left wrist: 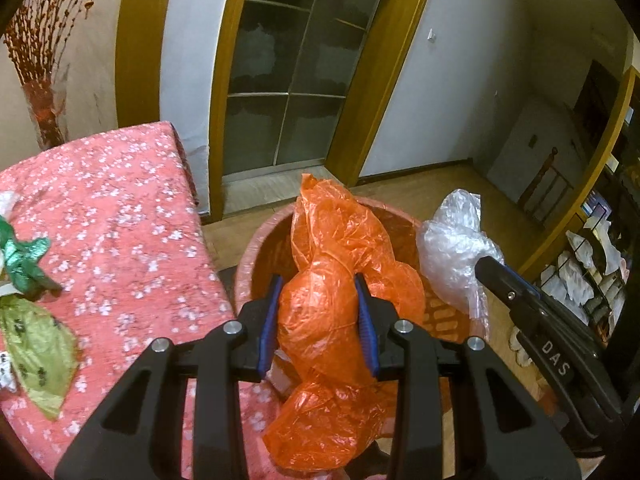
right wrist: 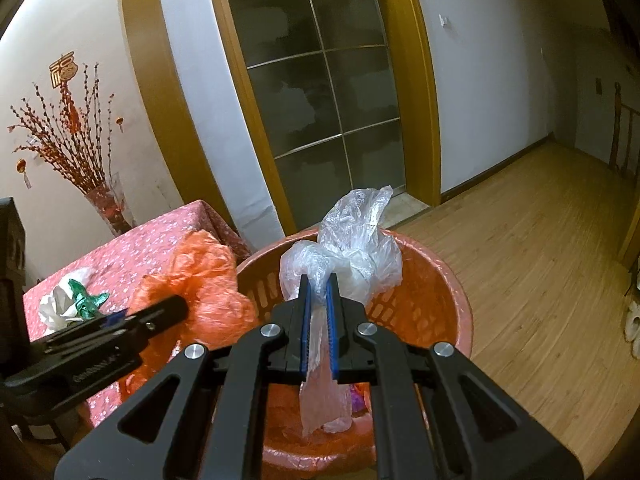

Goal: Collect trash
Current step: 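Open both tools over the orange basket to drop the bags, then move both open tools back over the bags on the table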

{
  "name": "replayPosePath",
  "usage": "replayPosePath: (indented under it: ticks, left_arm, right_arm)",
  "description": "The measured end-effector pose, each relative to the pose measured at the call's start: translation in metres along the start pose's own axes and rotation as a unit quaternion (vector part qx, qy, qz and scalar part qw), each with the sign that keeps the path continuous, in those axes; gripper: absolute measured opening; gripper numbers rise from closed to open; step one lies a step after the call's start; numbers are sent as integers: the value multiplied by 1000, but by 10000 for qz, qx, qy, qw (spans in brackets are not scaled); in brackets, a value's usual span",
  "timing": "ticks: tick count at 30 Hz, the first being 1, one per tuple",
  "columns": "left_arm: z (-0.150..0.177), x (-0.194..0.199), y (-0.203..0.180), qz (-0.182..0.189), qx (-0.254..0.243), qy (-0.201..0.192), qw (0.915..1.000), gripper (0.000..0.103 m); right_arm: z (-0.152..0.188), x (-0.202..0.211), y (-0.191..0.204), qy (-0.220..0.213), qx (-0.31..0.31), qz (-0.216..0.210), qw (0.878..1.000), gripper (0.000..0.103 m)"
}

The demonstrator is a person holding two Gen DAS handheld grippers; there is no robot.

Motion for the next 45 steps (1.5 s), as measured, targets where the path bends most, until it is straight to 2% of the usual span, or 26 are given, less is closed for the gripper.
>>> replayPosePath:
  ticks: [2,5,6,13,17,22,31,37,41,45]
  left_arm:
    - [0,-7,-1,10,-1,49,10000,43]
    - [1,-14,0,-47,-17,79,10000,56]
    - [2,-15,1,-67,-26,92,9999,58]
    - [12,-18,19,-350,-2,150,9993,73]
    - [20,-9,33,-580,-44,110,9982,83]
    - [31,10,49,-851,-134,36,9963,89]
    - [40,47,85,-1204,-67,-182,9925,92]
    - [50,79,133,-1566,184,-223,9872,94]
    - [56,104,180,-1905,642,-301,9791,94]
    - [62,127,232,-2326,1165,-369,9649,94]
  right_arm:
    - [0,-1,-1,-1,-27,3,10000,8]
    - [-1,-4,-5,19,-80,7,10000,17]
    - [0,-5,-6,32,-100,23,9999,20]
    - [5,-4,-10,8,-91,172,9998,67]
    - [8,-3,-8,40,-50,170,9998,81]
    - [13,-6,-1,135,22,182,9997,88]
    - [20,-4,23,268,212,37,9994,90]
    - [23,-5,50,349,399,-168,9985,91]
    - [27,-8,71,427,531,-333,9971,91]
    - [32,-10,95,496,737,-502,9948,91]
Point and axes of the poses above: each gripper's, at about its wrist camera, not at the fingertips, and x roughly against the way its jaws point, y to its left, z to its underside, the point moved 4 cm from there along -x, roughly the way its jaws point, and after that the axes turned 8 degrees about -z, right-handed, at the moved point
